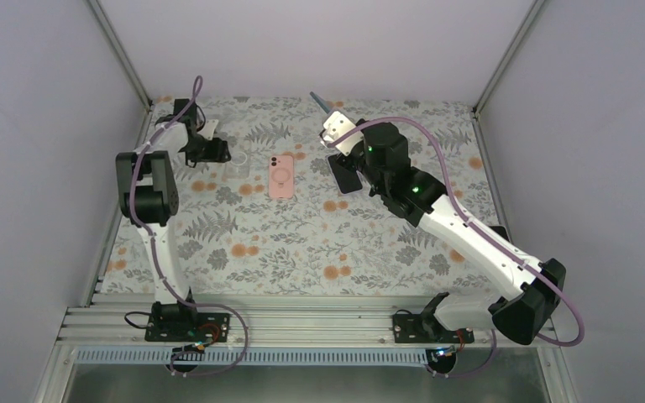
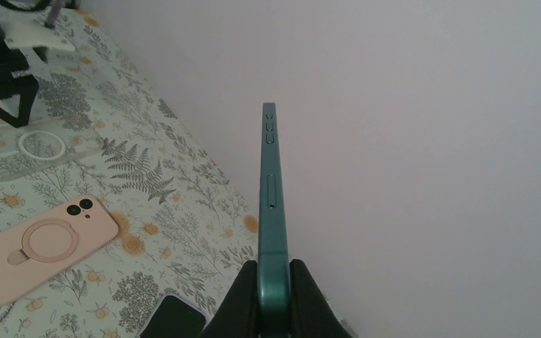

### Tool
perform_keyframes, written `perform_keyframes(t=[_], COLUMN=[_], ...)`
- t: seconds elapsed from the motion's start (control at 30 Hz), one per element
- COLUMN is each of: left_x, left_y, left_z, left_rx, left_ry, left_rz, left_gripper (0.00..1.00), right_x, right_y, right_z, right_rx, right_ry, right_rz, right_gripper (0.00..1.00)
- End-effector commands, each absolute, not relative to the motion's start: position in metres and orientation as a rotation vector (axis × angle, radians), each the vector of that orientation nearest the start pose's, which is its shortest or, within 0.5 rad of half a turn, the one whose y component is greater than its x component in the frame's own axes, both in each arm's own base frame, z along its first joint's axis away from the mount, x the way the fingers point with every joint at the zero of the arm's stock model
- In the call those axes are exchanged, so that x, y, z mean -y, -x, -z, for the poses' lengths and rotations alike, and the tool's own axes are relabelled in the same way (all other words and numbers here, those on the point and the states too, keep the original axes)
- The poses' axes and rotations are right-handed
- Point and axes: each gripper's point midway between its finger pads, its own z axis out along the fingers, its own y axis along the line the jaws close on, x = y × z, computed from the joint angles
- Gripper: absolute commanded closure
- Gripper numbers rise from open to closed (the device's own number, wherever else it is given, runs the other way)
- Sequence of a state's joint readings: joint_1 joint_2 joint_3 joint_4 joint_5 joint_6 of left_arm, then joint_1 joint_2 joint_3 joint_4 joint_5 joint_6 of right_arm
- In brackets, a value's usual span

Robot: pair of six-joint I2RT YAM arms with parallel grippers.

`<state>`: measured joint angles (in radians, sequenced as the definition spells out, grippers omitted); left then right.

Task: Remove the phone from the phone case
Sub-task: Place the phone case at the center of the board, then place the phone at the center of the board.

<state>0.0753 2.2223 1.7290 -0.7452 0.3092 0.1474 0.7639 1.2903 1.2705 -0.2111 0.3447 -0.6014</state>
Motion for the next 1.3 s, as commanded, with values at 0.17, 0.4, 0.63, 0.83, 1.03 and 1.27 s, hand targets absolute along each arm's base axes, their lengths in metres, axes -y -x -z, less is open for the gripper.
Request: perform_keyframes(t=[0.17,0.4,0.63,0.83,1.03,1.27], left_x=[0.043,0.082,0.111,0.131,0.175,0.221], left_y=[-0.511,-0.486,-0.458,-0.447,-0.432,-0.412], left_z=[-0.229,-0.338,-0.403,-0.419,-0.413,-0.422], left_rx=[-2.279,-1.997,-1.815,-1.782,-1.805,-1.784], left_ry=[-0.195,-0.247,-0.234,-0.2,-0.224,-0.322], left_rz=[0.546,0.853,1.229,1.388,1.49,1.557], left_gripper=[0.15,0.1,0.1,0.1,0.12,0.17], right_x=[-0.248,-0.236,-0.234,-0.239,-0.25,-0.265], right_y=[-0.355,-0.368,-0.367,-0.343,-0.331,-0.319], right_z=[-0.416,-0.444,-0.445,-0.438,-0.433,-0.425], right_rx=[-1.374,-1.253,-1.101,-0.929,-0.863,-0.803], right_ry=[0.866,0.781,0.739,0.715,0.719,0.721], right_rz=[0.29,0.489,0.723,0.885,0.971,1.079], right_gripper=[0.96,0.96,0.96,0.96,0.96,0.96])
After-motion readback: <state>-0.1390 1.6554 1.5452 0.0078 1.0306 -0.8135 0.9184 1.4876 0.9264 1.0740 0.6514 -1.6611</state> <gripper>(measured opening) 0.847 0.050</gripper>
